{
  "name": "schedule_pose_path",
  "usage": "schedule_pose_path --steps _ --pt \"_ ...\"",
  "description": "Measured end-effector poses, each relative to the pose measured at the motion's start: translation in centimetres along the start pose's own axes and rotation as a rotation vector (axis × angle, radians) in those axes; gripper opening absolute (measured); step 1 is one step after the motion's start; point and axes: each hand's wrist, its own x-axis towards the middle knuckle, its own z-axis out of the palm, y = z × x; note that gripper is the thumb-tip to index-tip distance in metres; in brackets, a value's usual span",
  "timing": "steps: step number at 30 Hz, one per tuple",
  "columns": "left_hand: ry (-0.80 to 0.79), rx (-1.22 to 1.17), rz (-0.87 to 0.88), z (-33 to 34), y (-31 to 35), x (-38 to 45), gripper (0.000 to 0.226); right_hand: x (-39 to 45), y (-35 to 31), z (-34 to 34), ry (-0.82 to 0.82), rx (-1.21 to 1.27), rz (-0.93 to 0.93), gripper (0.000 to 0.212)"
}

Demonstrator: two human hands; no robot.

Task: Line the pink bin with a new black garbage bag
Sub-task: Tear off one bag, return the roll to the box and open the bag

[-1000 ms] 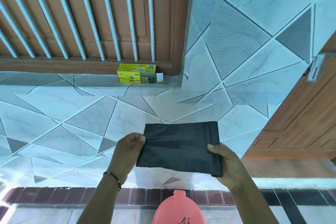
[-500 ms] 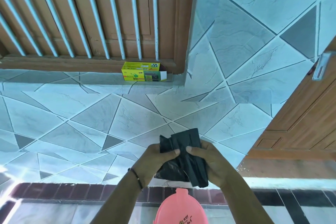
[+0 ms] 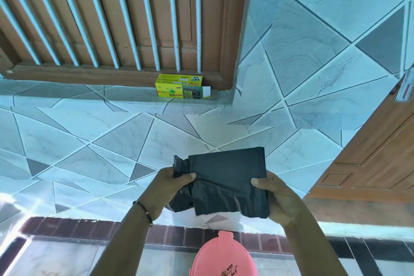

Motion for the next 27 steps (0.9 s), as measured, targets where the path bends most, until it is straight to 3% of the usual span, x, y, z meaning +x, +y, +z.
schedule_pose_path --steps 9,13,16,20,22,24,27 --pt "0.166 0.051 0.009 -3.0 -0.3 0.8 0.022 -1.3 -1.7 -2.0 -0.011 0.091 -0.056 0.068" --pt "0.362 0.051 0.016 -3.6 -1.0 1.1 0.022 -1.7 -2.2 -2.8 0.032 0.115 -0.068 0.063" --pt "0.591 0.136 0.016 -4.8 -2.1 1.7 0.026 -2.0 -2.6 -3.2 0.103 0.116 -0.102 0.027" --pt "0.728 0.264 0.061 -5.0 -2.6 1.9 0.064 -1.5 -2.6 -3.4 0.245 -0.028 -0.149 0.021" --pt "0.592 0.312 0.219 -2.8 -1.8 1.5 0.077 -0.8 -2.2 -2.5 0.250 -0.089 -0.130 0.021" --pt "0.259 0.409 0.359 0.4 -1.0 0.7 0.098 0.0 -1.6 -1.3 0.233 -0.124 -0.090 0.027" --pt "-0.147 0.683 0.383 4.2 -1.0 0.2 0.118 0.9 -0.7 0.4 0.177 -0.143 -0.045 0.024"
